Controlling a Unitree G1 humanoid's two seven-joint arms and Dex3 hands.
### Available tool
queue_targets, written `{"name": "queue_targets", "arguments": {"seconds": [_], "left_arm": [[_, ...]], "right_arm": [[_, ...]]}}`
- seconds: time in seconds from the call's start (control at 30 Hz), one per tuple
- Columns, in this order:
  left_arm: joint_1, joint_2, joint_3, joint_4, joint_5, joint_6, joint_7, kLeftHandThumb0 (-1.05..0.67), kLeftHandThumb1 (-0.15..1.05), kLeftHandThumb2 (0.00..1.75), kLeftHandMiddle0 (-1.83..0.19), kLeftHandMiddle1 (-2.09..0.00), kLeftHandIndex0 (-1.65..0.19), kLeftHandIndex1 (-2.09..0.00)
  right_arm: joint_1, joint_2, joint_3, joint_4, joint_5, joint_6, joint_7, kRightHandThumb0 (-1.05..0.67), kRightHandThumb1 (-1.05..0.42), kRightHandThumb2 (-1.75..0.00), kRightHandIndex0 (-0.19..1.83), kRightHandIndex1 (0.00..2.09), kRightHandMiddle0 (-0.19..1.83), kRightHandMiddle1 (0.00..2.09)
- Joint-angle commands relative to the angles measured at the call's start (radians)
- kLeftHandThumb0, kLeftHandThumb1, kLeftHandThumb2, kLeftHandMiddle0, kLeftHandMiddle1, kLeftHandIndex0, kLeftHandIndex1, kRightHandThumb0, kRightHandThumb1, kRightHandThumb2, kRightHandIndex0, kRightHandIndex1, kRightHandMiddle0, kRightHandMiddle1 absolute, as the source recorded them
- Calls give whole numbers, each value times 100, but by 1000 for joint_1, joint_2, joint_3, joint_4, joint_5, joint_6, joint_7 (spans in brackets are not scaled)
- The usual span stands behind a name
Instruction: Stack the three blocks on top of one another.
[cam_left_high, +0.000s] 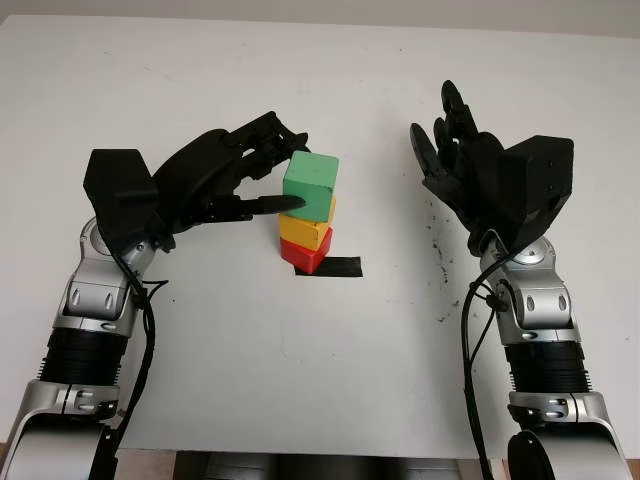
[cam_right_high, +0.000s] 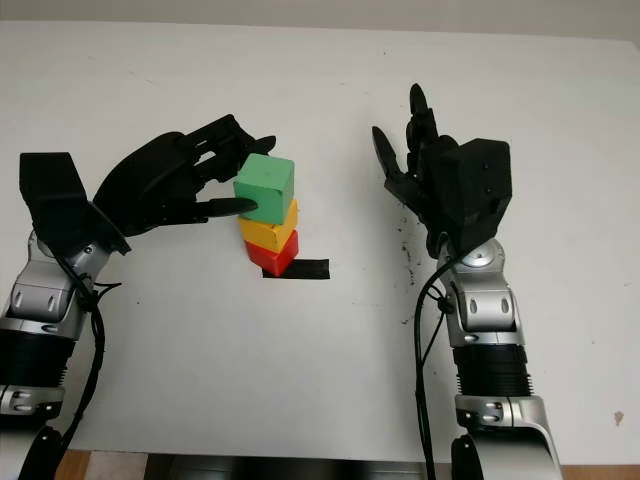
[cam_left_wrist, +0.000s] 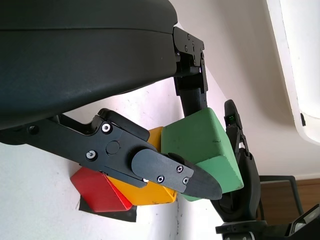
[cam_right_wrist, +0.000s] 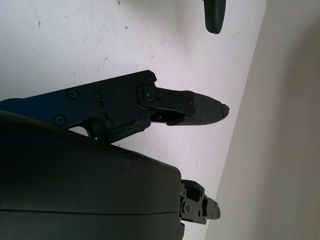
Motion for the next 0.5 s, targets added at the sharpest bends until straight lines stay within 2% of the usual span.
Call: {"name": "queue_targets", "arguments": {"seconds": [0.0,0.1,0.17,0.23,0.33,0.47], "left_arm": [[8,5,8,-11,-7,2,-4,-62,105,10,-10,-5,-27,-159],[7,7,9,-9,-14,3,-9,-61,105,9,-8,-4,-24,-158],[7,11,8,-13,-17,21,-14,-64,105,10,-2,-4,-19,-134],[6,15,7,-21,-23,40,-24,-66,105,7,6,-4,-17,-91],[7,22,1,-39,-16,45,-35,-68,105,6,15,-5,-19,-40],[16,23,-1,-71,-9,50,-34,-71,103,5,19,-4,-12,-20]], "right_arm": [[-5,-11,-3,-18,4,0,2,-57,-105,-47,-12,5,-9,6],[-6,-10,-3,-17,5,-3,1,-57,-105,-47,-11,5,-9,6],[-7,-11,-2,-15,4,-5,3,-57,-105,-47,-11,5,-10,5],[-9,-11,-2,-14,5,-4,5,-57,-105,-47,-12,5,-10,5],[-10,-12,-2,-11,4,-2,6,-57,-105,-48,-12,5,-9,6],[-10,-10,-4,-8,6,-9,6,-56,-105,-48,-11,5,-9,6]]}}
